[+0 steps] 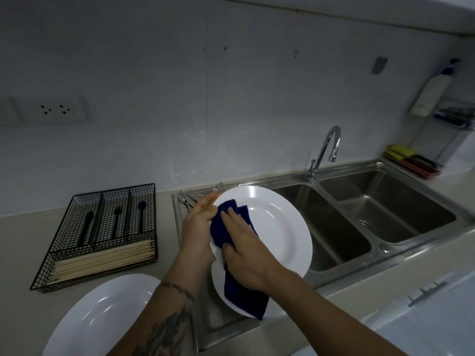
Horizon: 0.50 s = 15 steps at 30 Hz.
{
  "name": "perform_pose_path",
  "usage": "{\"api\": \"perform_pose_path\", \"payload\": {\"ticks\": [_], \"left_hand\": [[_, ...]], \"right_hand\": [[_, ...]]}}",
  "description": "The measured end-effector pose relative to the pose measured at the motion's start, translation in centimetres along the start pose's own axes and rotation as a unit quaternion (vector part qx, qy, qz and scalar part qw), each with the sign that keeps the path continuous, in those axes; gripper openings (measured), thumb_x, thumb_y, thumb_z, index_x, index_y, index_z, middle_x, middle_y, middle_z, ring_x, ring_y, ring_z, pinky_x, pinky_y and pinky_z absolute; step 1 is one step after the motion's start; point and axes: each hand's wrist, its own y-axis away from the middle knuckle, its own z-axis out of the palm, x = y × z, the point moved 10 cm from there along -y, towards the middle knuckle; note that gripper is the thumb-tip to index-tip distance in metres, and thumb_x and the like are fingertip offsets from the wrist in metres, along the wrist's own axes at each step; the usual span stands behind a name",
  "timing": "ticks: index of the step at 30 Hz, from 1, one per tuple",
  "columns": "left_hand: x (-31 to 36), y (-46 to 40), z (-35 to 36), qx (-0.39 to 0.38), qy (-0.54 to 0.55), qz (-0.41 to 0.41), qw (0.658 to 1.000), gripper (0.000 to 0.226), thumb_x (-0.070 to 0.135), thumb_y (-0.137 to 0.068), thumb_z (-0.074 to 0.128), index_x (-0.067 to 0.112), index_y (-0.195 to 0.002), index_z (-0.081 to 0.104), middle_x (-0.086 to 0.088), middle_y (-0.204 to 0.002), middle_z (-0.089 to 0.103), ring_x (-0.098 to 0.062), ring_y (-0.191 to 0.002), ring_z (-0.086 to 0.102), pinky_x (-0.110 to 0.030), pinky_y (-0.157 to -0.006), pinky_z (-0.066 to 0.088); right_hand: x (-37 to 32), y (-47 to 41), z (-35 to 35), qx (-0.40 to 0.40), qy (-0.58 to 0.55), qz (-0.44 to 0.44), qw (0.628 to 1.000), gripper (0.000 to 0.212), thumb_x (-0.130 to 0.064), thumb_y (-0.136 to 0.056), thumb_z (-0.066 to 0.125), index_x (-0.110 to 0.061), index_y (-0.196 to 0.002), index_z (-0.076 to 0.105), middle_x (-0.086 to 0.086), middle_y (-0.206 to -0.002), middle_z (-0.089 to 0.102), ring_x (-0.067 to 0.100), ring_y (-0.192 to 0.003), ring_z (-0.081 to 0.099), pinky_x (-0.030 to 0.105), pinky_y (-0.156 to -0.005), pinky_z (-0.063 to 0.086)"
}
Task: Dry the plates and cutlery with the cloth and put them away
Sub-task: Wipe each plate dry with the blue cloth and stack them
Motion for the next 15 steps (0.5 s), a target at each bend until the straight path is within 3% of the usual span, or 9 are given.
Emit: {"api": "perform_pose_path", "payload": {"ticks": [5,9,15], "left_hand": [[1.3,0.4,-1.1,0.032,0.009,0.036,0.999,0.035,-0.006,-0.09,0.051,0.015,-0.112,0.068,-0.012,-0.115,0.071,-0.029,-0.1,0.068,-0.042,-0.085,0.055],[4.0,2.2,-3.2,0.1,-0.028,0.092,0.99,0.039,-0.011,-0.084,0.051,0.019,-0.101,0.07,0.0,-0.103,0.074,-0.022,-0.092,0.069,-0.035,-0.072,0.058],[6.7,3.4,-4.0,0.108,-0.05,0.137,0.983,0.039,-0.008,-0.087,0.053,0.021,-0.111,0.065,0.012,-0.089,0.072,-0.017,-0.09,0.068,-0.033,-0.073,0.058]], "right_hand": [[0.7,-4.1,-1.6,0.03,0.151,-0.045,0.987,0.07,-0.021,-0.094,0.043,-0.018,-0.154,0.006,0.0,-0.162,-0.001,0.022,-0.148,-0.002,0.039,-0.12,0.003],[4.8,-5.6,-4.8,0.064,0.275,0.035,0.959,0.072,-0.029,-0.091,0.038,-0.014,-0.153,0.005,0.007,-0.162,-0.001,0.028,-0.148,0.0,0.048,-0.119,0.003],[4.4,-0.8,-3.2,0.054,0.252,0.069,0.964,0.074,-0.026,-0.092,0.042,-0.015,-0.154,0.004,0.006,-0.162,-0.002,0.027,-0.148,-0.003,0.045,-0.12,-0.001]]}}
